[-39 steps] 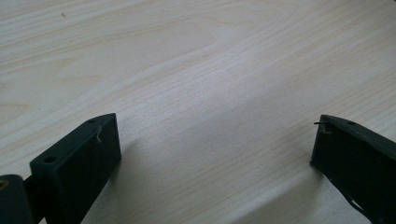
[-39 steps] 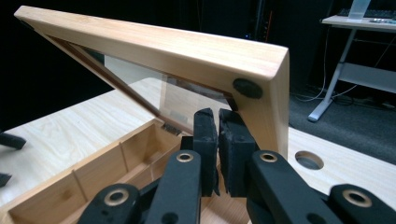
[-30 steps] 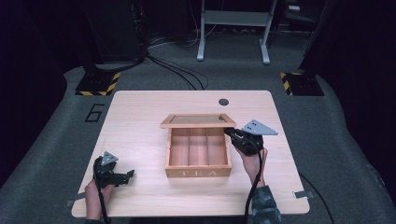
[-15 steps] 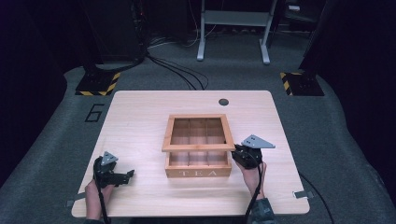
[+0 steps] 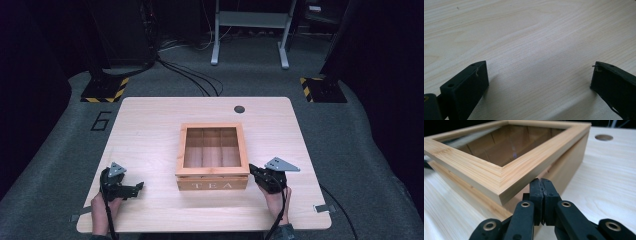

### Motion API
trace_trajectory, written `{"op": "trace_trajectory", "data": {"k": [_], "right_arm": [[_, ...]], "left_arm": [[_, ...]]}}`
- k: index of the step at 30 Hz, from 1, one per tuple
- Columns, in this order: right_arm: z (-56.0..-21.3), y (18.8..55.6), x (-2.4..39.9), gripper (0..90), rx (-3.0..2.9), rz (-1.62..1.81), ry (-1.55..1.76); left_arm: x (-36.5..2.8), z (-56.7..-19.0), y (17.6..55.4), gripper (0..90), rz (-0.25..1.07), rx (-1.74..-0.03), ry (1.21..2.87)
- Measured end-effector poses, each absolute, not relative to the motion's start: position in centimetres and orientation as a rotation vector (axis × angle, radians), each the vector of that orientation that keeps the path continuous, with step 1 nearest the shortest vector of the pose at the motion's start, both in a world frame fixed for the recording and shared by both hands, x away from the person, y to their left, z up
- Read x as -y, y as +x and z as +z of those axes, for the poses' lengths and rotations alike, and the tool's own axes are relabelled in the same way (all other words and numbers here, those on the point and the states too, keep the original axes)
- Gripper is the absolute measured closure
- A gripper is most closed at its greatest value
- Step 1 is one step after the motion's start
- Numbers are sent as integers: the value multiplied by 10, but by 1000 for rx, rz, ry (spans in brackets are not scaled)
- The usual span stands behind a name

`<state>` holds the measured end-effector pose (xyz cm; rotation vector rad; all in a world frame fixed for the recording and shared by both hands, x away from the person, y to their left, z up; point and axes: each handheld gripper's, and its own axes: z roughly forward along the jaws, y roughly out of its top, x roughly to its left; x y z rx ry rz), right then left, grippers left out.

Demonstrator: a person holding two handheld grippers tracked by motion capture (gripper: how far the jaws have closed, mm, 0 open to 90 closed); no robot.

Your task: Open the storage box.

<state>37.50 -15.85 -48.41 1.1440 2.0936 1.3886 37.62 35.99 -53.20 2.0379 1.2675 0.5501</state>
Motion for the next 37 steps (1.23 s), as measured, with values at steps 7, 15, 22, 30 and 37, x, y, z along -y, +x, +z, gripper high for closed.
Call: {"op": "trace_trajectory", "data": {"k": [7,15,22,30,37], "right_arm": [[-498,368,163,850,-2106,1348,1175],[-511,351,179,847,-2114,1248,1228],[-521,342,206,794,-2079,1112,1302],[-528,344,219,416,-2080,997,1381],[-528,346,216,247,-2070,950,1409]], "left_arm": [[-360,-532,376,12,551,-1268,2036],[-360,-532,376,12,551,-1268,2036],[-360,-532,376,12,551,-1267,2037],[-360,-532,376,12,551,-1267,2036],[-360,-532,376,12,553,-1268,2034]]}}
